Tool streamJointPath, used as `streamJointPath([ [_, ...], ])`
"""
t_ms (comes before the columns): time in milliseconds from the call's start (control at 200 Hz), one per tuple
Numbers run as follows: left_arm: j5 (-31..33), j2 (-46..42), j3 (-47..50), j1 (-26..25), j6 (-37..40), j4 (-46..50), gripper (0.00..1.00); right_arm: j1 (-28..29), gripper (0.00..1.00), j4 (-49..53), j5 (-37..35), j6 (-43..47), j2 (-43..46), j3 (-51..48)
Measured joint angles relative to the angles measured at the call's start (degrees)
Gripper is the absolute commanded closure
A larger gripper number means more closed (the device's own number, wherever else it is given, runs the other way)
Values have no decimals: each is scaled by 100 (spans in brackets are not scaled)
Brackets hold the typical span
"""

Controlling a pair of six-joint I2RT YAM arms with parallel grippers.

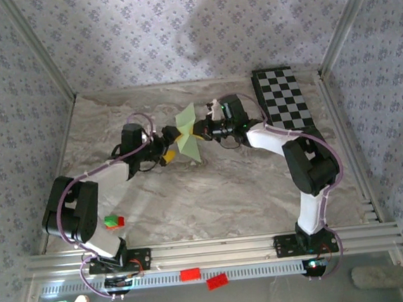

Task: Fold a paper plane with a square sheet of paper (pick it up from the middle)
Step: Turn over the paper at the center of the table.

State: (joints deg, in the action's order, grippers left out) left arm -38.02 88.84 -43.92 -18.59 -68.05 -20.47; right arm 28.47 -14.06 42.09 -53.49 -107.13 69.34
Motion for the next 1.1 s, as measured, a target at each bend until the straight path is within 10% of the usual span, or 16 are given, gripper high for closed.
streamJointPath([
  [810,-284,0,-20,-92,-260,-846,77,-122,89,-568,533,-570,11,-271],
  [1104,-264,63,-20,-90,-186,-844,83,-140,71,-393,516,-503,44,-273],
])
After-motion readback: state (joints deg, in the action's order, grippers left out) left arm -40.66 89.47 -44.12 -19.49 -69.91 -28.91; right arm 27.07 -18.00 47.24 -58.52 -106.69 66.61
